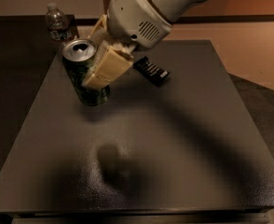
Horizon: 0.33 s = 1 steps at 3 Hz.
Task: Pick green can
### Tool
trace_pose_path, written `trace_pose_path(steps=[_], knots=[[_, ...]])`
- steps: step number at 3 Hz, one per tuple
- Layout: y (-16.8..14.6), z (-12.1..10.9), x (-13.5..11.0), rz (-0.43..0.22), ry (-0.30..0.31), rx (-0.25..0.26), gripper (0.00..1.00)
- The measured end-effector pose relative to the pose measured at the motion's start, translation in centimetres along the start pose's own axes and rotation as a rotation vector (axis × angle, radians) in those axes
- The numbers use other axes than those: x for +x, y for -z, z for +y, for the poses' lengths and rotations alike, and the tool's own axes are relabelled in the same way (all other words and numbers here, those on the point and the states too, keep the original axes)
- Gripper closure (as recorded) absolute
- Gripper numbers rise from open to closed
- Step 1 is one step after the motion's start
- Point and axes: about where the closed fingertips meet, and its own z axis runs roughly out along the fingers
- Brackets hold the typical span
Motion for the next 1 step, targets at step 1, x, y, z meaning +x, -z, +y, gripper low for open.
trace_pose_path(steps=[1], knots=[[0.00,0.00,-0.01,0.000,0.000,0.000,1.00]])
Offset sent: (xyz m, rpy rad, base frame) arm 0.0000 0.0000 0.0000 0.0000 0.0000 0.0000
